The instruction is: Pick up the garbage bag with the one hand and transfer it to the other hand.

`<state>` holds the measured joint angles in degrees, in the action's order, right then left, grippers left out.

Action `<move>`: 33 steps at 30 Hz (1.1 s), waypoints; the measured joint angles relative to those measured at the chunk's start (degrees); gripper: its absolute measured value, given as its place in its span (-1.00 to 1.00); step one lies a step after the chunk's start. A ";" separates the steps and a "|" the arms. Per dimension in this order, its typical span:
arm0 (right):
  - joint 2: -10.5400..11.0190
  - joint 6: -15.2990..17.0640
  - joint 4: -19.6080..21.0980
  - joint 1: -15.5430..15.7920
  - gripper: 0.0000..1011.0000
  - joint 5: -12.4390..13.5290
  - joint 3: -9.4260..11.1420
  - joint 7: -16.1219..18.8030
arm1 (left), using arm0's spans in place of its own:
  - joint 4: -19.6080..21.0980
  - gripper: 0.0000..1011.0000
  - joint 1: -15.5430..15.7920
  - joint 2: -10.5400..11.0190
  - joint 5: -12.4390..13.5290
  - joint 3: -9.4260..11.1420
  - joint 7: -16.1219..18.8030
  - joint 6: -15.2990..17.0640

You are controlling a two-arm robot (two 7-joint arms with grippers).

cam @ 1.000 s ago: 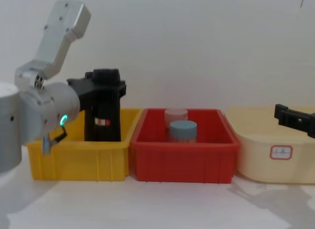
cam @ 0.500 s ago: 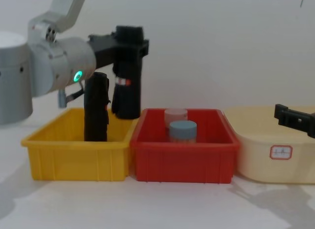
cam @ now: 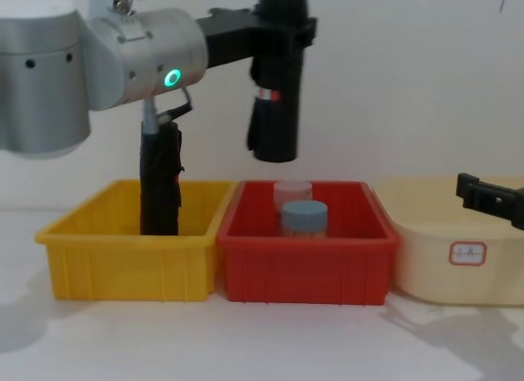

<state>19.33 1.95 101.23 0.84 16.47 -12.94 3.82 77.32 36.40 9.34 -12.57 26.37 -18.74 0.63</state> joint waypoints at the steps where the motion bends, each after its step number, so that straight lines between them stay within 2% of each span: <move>1: 0.00 0.00 0.00 0.00 0.98 0.00 0.00 0.00 | 0.00 0.03 0.00 0.00 0.00 0.00 0.00 0.00; 12: 0.00 0.00 0.00 0.00 0.98 0.00 0.00 0.00 | -2.60 0.03 2.70 -2.20 -2.47 3.13 -7.02 -0.86; 20: 0.00 0.00 0.00 0.00 0.98 0.00 0.00 0.00 | -6.51 0.03 4.62 -4.38 -4.60 5.58 -12.40 -2.08; 33: 0.00 0.00 0.00 0.00 0.98 0.00 0.00 0.00 | -9.74 0.03 5.87 -6.29 -6.67 7.75 -16.08 -3.08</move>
<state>19.33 1.95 101.23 0.84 16.46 -12.94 3.82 67.58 42.27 3.05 -19.24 34.13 -34.83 -2.46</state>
